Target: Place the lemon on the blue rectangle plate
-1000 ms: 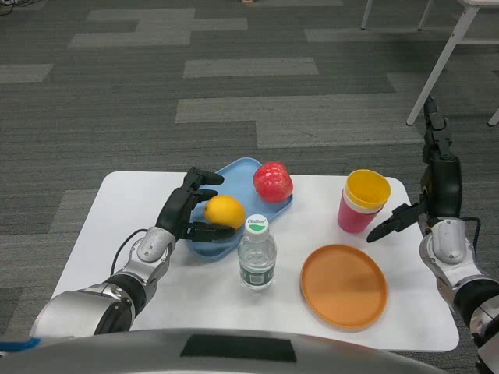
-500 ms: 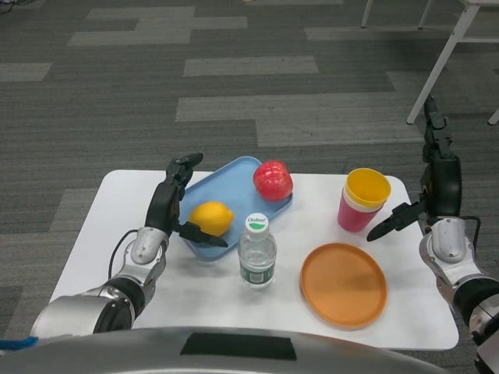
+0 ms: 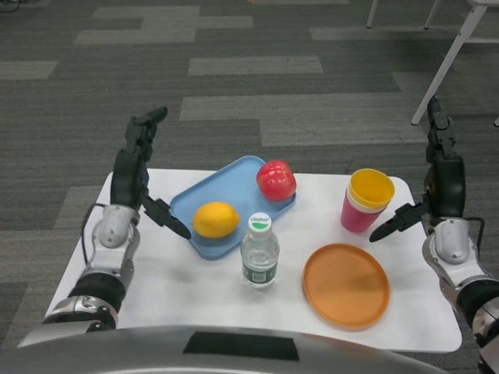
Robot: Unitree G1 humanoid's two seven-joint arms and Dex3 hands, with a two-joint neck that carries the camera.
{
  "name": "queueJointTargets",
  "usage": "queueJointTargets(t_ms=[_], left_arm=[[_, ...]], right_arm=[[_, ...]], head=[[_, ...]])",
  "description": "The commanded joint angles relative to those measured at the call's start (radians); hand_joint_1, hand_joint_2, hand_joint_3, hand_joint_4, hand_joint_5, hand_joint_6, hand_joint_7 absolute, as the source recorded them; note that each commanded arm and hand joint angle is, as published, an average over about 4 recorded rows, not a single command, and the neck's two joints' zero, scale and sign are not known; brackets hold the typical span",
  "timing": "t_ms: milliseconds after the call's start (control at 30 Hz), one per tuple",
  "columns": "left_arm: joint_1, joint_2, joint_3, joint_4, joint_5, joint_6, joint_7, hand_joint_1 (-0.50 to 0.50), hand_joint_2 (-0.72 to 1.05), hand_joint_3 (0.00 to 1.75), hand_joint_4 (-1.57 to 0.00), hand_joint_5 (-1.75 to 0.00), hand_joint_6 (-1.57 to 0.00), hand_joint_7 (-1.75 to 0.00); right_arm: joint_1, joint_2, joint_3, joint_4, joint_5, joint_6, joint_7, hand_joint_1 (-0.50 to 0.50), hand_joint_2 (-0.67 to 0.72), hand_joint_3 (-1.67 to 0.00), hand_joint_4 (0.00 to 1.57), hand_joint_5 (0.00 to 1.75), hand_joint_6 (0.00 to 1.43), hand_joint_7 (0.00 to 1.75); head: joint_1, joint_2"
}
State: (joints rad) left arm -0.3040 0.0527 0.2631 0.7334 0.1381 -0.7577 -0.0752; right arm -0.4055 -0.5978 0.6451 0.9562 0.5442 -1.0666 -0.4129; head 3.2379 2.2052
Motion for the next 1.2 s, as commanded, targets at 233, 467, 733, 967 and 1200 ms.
queueJointTargets(t_ms=[233,467,733,967,1200], left_arm=[[0.047,0.029,0.006,-0.292,-0.108,0.224,-0.187,-0.5,-0.55,0.09,0.0,-0.21,-0.21,-1.4],[0.07,0.053,-0.002,-0.427,-0.14,0.342,-0.258,-0.5,-0.37,0.09,0.0,-0.21,-0.22,-1.47],[0.083,0.055,-0.001,-0.478,-0.14,0.348,-0.258,-0.5,-0.28,0.07,0.0,-0.21,-0.21,-1.47],[0.076,0.055,-0.008,-0.486,-0.135,0.348,-0.258,-0.5,-0.19,0.09,0.0,-0.21,-0.21,-1.47],[0.071,0.053,-0.011,-0.486,-0.125,0.349,-0.258,-0.5,-0.19,0.09,0.0,-0.21,-0.19,-1.47]], right_arm=[[-0.022,-0.008,0.004,0.003,0.005,0.002,-0.003,-0.46,0.66,0.0,0.0,0.0,0.0,0.0],[-0.032,-0.009,0.011,0.005,0.005,0.003,-0.003,-0.46,0.66,0.0,0.0,0.0,0.0,0.0],[-0.042,-0.011,0.024,0.007,0.005,0.004,-0.003,-0.46,0.66,0.0,0.0,0.0,0.0,0.0],[-0.042,-0.011,0.024,0.007,0.005,0.004,-0.003,-0.46,0.66,0.0,0.0,0.0,0.0,0.0],[-0.042,-0.011,0.021,0.009,0.005,0.004,-0.003,-0.46,0.66,0.0,0.0,0.0,0.0,0.0]], head=[[0.004,-0.002],[0.014,0.001],[0.012,0.001],[0.005,0.011],[0.007,0.024]])
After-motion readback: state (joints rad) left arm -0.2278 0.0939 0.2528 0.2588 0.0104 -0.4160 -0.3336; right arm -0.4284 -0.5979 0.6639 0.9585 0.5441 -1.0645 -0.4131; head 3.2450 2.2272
